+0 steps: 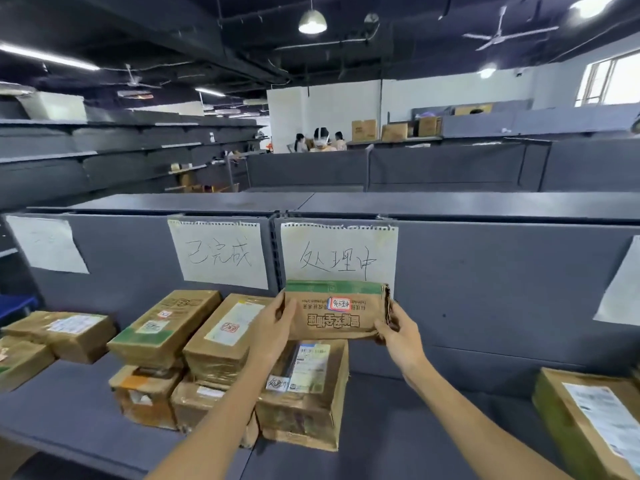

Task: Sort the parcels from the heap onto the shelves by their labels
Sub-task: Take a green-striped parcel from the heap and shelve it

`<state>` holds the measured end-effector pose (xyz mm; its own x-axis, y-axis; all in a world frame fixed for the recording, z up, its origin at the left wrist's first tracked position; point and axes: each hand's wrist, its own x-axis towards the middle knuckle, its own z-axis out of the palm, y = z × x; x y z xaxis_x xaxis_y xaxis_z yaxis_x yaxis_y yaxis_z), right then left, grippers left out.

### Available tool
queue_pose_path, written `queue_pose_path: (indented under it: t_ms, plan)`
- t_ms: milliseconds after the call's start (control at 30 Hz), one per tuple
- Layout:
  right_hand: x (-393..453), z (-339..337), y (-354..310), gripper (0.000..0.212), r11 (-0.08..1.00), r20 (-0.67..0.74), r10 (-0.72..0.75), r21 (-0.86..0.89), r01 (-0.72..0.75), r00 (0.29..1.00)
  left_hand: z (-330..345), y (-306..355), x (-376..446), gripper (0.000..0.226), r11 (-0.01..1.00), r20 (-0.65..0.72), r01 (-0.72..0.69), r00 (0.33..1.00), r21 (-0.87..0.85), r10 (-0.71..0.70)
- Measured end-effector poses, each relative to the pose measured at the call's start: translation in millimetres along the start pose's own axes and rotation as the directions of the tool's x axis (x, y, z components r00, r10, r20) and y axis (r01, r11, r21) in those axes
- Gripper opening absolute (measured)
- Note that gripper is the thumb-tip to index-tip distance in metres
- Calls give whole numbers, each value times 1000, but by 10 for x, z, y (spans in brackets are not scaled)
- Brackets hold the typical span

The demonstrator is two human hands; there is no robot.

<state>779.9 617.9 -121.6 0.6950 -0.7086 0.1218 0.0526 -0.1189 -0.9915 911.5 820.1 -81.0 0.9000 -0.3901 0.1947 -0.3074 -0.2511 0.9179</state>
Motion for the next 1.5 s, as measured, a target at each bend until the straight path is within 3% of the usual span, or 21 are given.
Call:
queue_pose_path:
  t_ms: [100,400,567,700,800,1000,1200,1500]
  plan:
    - [20,-16,-6,44,1000,-37,4,9,-4,999,63,117,89,45,998,44,-55,998,21,54]
    - [-34,85,-6,43,999,-151,7,-35,-13,989,98,-39,336,50,999,120,-45,992,2,44]
    - [-88,254,-33,46,997,-223,26,-70,-43,975,47,-47,391,49,967,89,-182,982,181,168]
    - [-91,342,103,34,981,-262,96,-137,-135,960,128,-187,472,47,887,165,-280,958,367,234]
    - [-103,379,256,41,964,-275,162,-163,-212,948,245,-425,466,51,825,264,-266,953,499,148]
    - [-38,517,449,34,925,-277,279,-181,-335,919,323,-723,469,48,718,354,-314,930,621,100]
    - [1,645,609,29,901,-279,344,-172,-399,897,327,-854,515,49,608,375,-410,907,680,192]
    - [19,657,631,30,902,-230,360,-163,-400,904,331,-968,539,49,675,356,-416,904,610,236]
